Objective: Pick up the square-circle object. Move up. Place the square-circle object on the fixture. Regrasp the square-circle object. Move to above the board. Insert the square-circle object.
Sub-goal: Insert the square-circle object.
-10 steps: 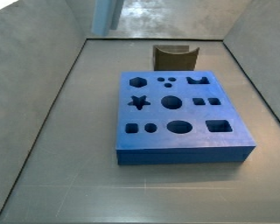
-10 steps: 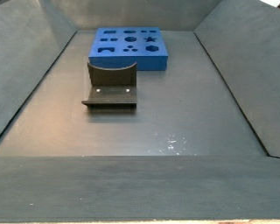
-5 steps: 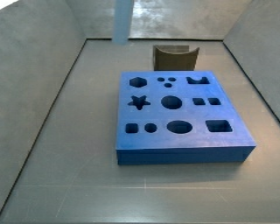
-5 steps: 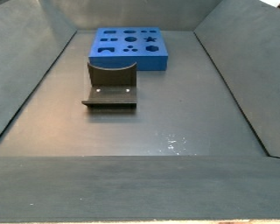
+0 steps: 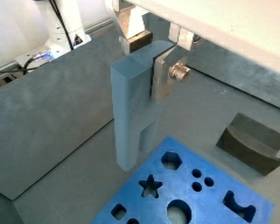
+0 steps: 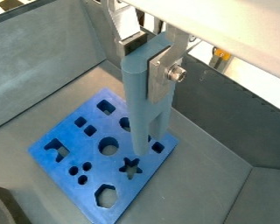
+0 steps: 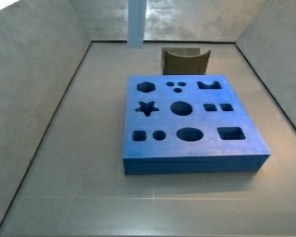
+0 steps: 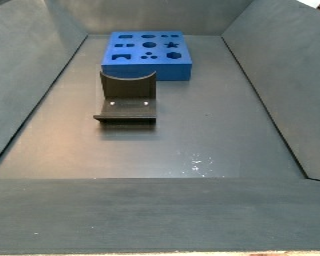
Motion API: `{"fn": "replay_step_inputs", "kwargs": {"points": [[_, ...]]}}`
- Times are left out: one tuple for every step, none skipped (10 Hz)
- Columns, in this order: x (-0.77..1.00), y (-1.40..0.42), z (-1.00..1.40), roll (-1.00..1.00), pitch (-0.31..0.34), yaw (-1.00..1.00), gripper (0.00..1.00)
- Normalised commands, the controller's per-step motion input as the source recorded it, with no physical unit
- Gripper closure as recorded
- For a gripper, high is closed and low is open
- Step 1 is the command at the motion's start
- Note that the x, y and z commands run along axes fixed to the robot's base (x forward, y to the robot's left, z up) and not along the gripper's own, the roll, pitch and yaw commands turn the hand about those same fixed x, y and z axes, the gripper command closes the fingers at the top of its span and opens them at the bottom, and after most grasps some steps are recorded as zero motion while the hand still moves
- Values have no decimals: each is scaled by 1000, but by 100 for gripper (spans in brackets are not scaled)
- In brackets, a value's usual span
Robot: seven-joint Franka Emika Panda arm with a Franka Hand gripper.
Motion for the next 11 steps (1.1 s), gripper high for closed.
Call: {"fn": "replay_step_inputs", "kwargs": {"points": [[26, -106, -149, -120, 0, -980, 100], [0, -103, -209, -69, -51, -1000, 100], [0, -77, -226, -94, -91, -1000, 100], [0, -43, -269, -120, -154, -1000, 100], [0, -34, -277, -120, -166, -1000, 100], [0, -34, -280, -117, -180, -1000, 100], [0, -34, -286, -111, -189, -1000, 100], [0, -31, -317, -123, -231, -1000, 100], [0, -43, -331, -149, -274, -1000, 100], [0, -57, -283, -163, -206, -1000, 100], [0, -143, -309, -83, -103, -960, 100]]}}
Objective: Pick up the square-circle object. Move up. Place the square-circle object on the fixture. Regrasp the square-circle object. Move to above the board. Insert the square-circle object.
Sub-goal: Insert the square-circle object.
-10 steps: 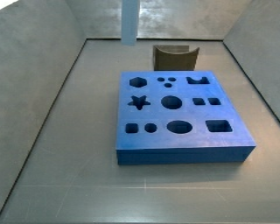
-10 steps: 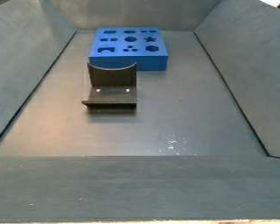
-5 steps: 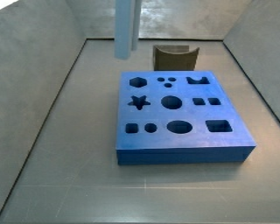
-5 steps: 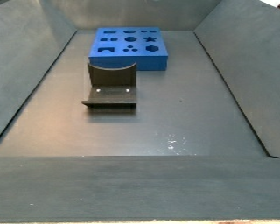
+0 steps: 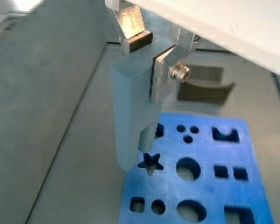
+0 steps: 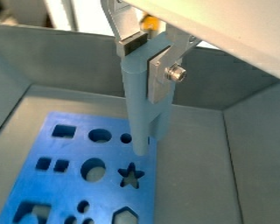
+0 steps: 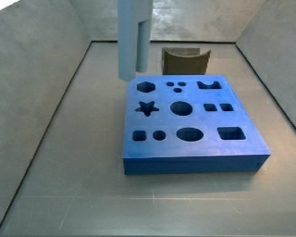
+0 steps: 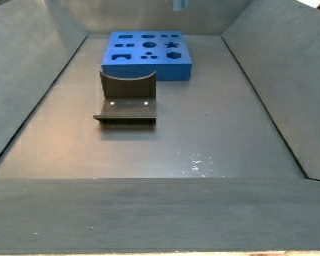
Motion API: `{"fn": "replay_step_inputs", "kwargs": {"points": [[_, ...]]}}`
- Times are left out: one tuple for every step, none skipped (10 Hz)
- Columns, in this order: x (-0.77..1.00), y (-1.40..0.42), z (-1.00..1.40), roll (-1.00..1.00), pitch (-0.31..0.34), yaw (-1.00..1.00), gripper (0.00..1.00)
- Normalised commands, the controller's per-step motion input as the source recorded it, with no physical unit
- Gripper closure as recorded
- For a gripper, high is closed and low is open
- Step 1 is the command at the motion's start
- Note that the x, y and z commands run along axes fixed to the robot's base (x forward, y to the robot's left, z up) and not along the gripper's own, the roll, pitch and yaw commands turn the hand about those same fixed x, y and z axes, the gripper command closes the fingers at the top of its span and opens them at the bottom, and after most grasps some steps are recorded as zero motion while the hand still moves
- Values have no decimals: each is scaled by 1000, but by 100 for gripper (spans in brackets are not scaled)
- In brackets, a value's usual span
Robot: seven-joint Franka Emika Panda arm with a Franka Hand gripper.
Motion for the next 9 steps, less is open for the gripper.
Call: {"fn": "replay_step_inputs", "kwargs": {"points": [[0, -146, -320, -74, -126, -960, 100], [0, -146, -323, -77, -129, -963, 100], [0, -146, -329, -69, -131, -969, 100], [0, -146, -320, -66, -129, -969, 100], [0, -146, -309, -77, -106, -966, 100], [0, -183, -243, -54, 0, -946, 100], [20, -351, -69, 0, 0, -871, 100], [91, -357, -109, 86, 0, -794, 100], [117, -349, -149, 129, 0, -789, 100]]}}
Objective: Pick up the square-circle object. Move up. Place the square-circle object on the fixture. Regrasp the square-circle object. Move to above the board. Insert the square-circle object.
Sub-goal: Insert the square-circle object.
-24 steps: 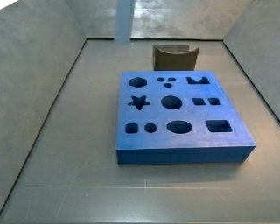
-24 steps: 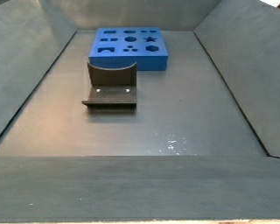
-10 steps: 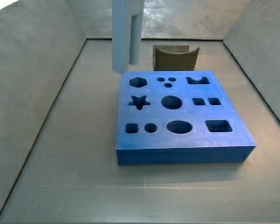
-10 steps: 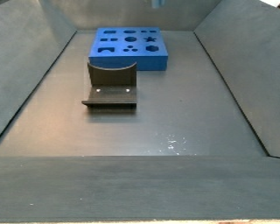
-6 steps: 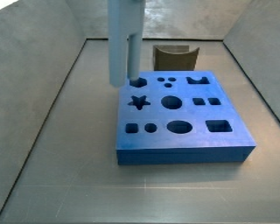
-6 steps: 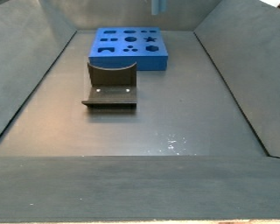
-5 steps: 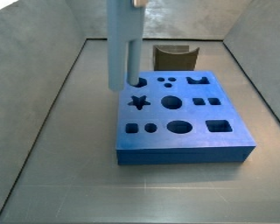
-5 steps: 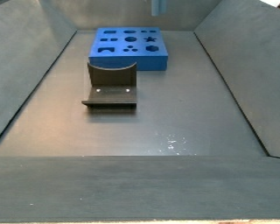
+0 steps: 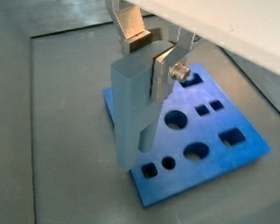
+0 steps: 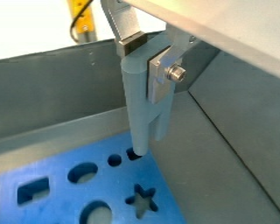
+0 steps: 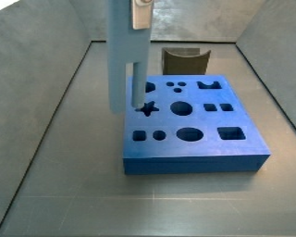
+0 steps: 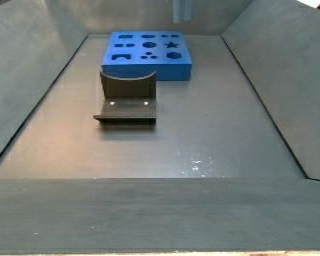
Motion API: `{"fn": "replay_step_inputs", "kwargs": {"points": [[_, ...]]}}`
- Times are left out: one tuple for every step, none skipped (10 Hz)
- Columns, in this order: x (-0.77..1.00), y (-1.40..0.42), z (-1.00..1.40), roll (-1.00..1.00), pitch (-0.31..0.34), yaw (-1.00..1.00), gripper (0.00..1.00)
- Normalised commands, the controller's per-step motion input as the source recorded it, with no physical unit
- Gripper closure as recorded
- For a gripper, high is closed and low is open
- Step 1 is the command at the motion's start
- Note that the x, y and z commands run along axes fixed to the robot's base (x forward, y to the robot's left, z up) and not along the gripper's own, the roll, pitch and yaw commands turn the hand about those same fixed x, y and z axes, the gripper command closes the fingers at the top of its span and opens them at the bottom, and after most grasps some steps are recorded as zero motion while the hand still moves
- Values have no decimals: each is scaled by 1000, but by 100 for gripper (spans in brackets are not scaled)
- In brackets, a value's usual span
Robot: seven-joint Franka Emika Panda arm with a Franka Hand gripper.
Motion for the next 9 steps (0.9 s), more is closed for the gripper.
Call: {"fn": "replay_step_inputs", "kwargs": {"points": [[246, -346, -140, 94, -46, -717, 100], [394, -343, -203, 131, -80, -600, 100], [517, -231, -306, 260, -69, -549, 100], [523, -66, -269, 423, -26, -571, 100], [131, 0, -217, 383, -69, -894, 100], [37, 0, -120, 251, -157, -1000, 100], [11, 0, -43, 140, -114, -1000, 100], [0, 0, -20, 0, -83, -1000, 100], [80, 0, -46, -177, -23, -989, 100]]}}
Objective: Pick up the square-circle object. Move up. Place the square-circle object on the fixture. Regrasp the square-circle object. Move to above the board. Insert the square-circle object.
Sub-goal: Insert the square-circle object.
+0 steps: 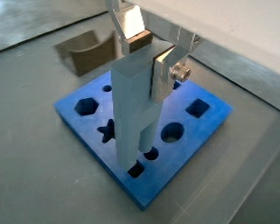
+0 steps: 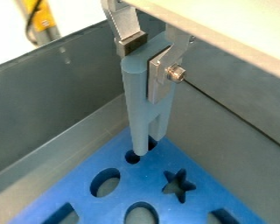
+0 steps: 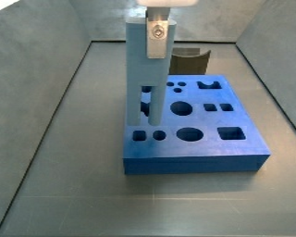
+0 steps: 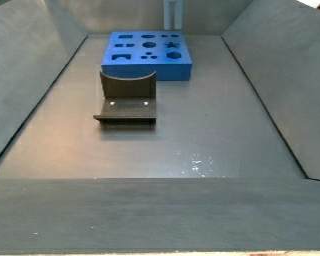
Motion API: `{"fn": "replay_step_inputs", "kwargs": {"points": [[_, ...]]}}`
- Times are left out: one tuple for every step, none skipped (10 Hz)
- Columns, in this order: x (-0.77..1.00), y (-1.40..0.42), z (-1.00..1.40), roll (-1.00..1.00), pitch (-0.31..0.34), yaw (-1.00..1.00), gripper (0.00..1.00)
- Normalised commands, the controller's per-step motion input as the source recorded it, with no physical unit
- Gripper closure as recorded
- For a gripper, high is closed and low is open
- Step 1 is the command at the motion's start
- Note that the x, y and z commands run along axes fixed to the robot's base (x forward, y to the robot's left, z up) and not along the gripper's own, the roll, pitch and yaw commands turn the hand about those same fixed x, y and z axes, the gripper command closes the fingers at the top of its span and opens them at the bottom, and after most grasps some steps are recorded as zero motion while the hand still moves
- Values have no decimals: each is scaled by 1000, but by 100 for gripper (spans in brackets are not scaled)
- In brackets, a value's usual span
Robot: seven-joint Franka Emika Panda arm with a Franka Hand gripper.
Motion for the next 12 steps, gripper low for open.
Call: {"fn": "replay_step_inputs", "kwargs": {"points": [[271, -60, -197, -377, -143, -714, 100], [83, 0, -323, -397, -326, -46, 100], [80, 0, -409, -360, -283, 66, 100], [57, 0, -343, -297, -186, 254, 100], [0, 0, -194, -177, -146, 317, 100], [0, 0, -169, -137, -123, 349, 100], [-29, 0, -149, -120, -154, 274, 100], [-217, 26, -97, -17, -197, 134, 100], [-346, 9, -20, -9, -194, 0, 100], [-191, 0, 0, 0, -69, -29, 100], [-123, 0, 0, 0, 0, -157, 100], [-31, 0, 0, 0, 0, -63, 100]]}}
